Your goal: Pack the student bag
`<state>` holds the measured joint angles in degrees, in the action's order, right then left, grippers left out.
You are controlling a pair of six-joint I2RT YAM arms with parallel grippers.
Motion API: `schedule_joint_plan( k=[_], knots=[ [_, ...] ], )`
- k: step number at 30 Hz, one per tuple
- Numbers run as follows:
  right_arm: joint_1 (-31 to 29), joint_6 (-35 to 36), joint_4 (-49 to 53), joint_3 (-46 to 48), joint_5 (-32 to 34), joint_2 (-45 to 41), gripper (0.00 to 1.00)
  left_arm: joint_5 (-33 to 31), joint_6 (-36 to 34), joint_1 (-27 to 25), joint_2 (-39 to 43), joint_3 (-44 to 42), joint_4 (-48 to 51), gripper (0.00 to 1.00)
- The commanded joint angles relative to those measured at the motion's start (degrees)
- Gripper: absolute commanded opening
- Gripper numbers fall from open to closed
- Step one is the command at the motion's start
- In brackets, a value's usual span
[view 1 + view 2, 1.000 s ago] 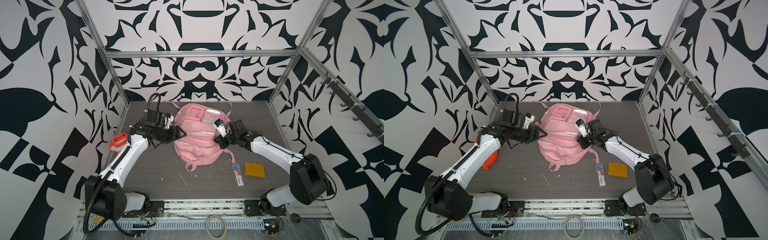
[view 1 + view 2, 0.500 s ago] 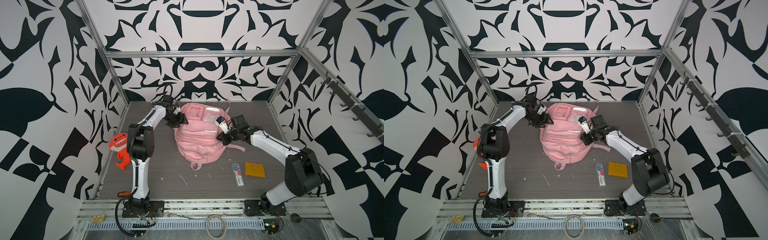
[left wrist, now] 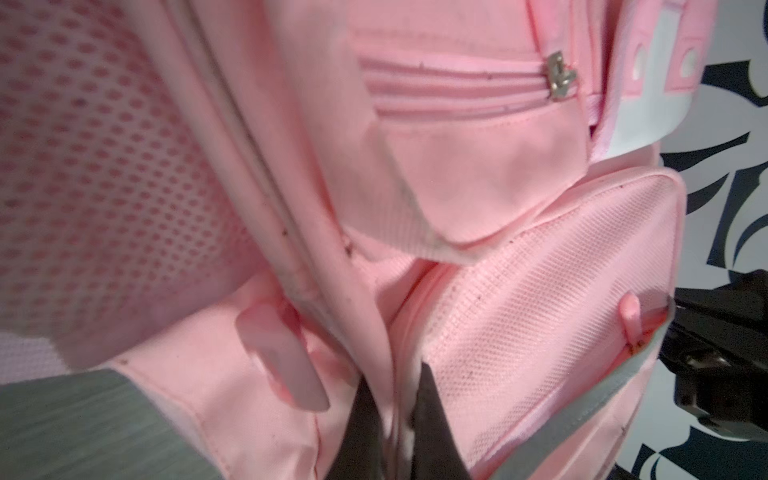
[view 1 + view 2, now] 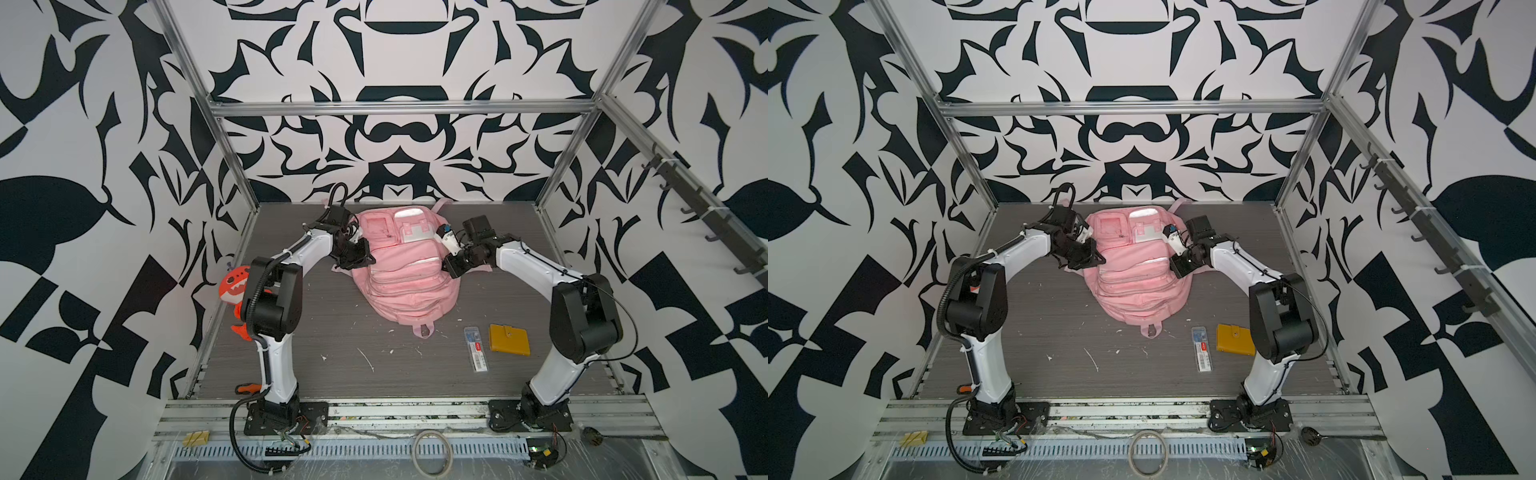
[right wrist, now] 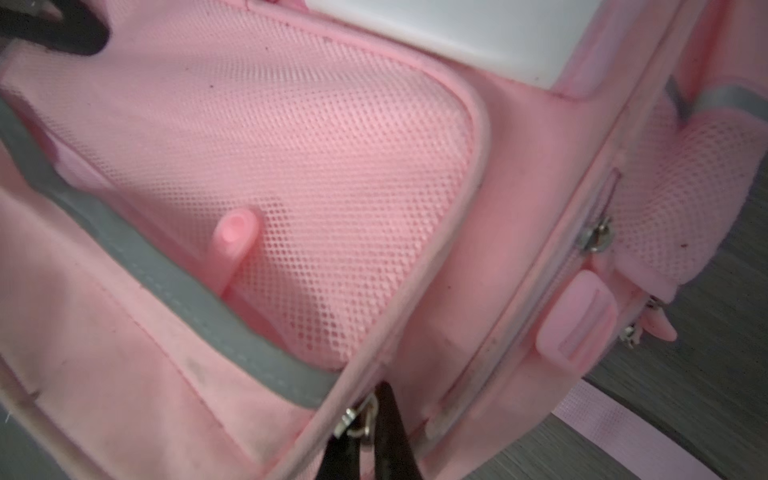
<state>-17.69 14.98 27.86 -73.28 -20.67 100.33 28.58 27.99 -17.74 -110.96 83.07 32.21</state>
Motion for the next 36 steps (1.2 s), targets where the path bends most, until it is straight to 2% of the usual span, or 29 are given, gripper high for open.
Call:
schedule_joint_plan(
  k=[1, 4, 8, 11, 15, 17, 19, 21, 25, 31, 36],
  knots=[
    [-1.65, 6.47, 0.23, -1.28, -2.95, -2.16, 0.00, 8.33, 6.05, -1.41, 5.44, -3.53, -2.80, 0.00],
    [-3.22, 12.47, 1.25, 2.85, -3.73, -6.58, 0.00, 8.90, 14.15, -0.51, 8.47, -7.57, -10.40, 0.00],
    [-6.48, 18.09, 2.88, 8.37, -3.94, -13.56, 0.00, 5.66, 23.19, 0.57, 10.82, -11.20, -17.87, 0.00],
    [-10.48, 20.37, 6.93, 9.05, -4.02, -15.51, 0.00, 2.58, 24.61, 0.94, 11.57, -10.18, -17.49, 0.00],
    [-16.33, 20.16, 10.68, 7.16, -2.97, -14.23, 0.00, 1.49, 28.83, 1.78, 11.64, -10.71, -20.62, 0.00],
    [-18.21, 18.91, 8.89, 6.81, -1.76, -13.69, 0.00, 1.32, 31.51, 1.83, 11.86, -11.96, -23.59, 0.00],
    [-18.34, 14.77, 4.03, 6.70, -1.66, -13.20, 0.00, 0.89, 33.67, 1.83, 12.37, -13.27, -25.96, 0.00],
    [-17.54, 10.18, -0.55, 6.17, 0.03, -12.20, 0.00, 0.43, 35.31, 1.92, 13.42, -15.02, -28.32, 0.00],
    [-15.31, 4.48, -2.23, 0.63, 2.79, -7.35, 0.00, -0.50, 35.55, 2.66, 15.51, -17.96, -29.02, 0.00],
    [-8.82, -1.79, -0.64, -9.76, 4.06, 1.22, 0.00, -0.77, 33.28, 2.68, 18.50, -21.73, -27.46, 0.00],
    [-5.38, -3.62, -0.73, -14.14, 3.79, 4.46, 0.00, 1.93, 28.74, -0.11, 20.16, -24.42, -23.94, 0.00]
  ],
)
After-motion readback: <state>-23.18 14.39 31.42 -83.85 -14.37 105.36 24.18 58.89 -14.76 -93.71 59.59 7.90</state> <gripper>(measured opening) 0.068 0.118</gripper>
